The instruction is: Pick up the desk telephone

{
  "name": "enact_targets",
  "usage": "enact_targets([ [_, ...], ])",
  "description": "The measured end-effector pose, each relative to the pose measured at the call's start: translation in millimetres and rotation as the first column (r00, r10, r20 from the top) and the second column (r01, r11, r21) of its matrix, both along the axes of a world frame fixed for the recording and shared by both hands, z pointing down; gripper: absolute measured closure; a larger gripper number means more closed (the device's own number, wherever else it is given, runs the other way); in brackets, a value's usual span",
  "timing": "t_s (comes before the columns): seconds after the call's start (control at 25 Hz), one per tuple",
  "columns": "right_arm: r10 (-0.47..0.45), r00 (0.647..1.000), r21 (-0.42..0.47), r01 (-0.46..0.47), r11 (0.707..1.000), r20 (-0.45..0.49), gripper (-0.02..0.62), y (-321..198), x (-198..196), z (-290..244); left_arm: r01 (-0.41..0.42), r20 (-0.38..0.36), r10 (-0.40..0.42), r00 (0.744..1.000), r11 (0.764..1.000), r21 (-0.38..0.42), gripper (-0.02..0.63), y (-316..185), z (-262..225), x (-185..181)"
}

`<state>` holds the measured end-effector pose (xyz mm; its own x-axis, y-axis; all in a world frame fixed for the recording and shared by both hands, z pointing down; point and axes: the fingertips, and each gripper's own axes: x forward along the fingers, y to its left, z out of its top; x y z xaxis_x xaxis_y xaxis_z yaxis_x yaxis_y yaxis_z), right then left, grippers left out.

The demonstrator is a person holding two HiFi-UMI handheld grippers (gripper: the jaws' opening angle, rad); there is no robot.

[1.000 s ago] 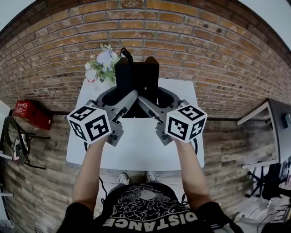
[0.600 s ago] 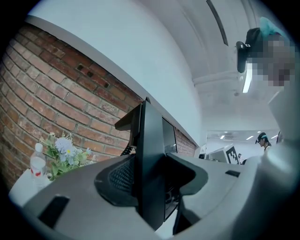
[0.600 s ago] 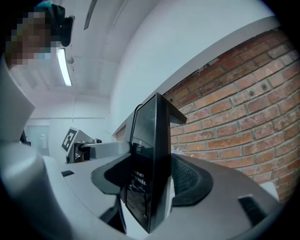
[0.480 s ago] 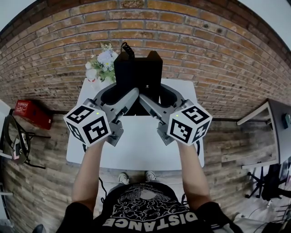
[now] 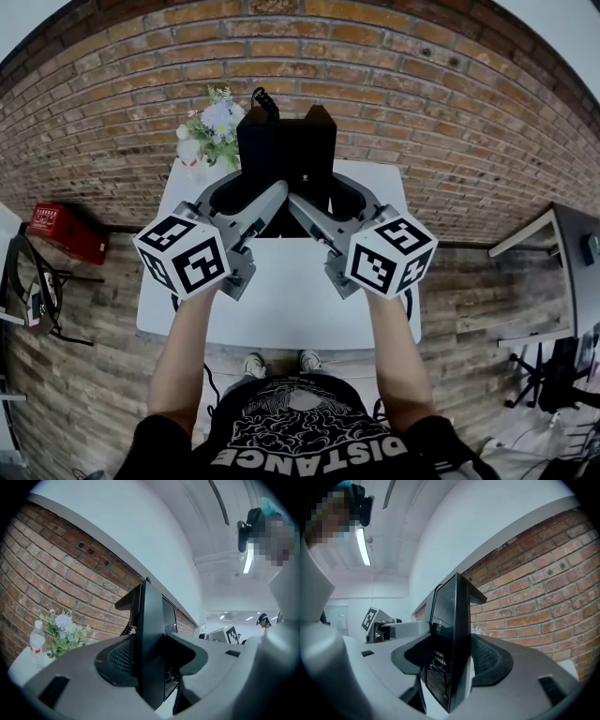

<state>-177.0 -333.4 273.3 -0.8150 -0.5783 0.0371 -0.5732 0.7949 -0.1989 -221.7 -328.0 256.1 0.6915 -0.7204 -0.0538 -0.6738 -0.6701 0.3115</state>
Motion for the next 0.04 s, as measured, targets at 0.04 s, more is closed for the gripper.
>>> enact_targets([
  [0.04, 0.001, 1.000, 0.000, -0.001, 1.000, 0.000, 0.331, 0.4, -0.1, 0.7, -0.001, 0.000, 0.001, 1.000, 1.000, -0.001, 0.408, 0.4, 0.7, -0.1],
])
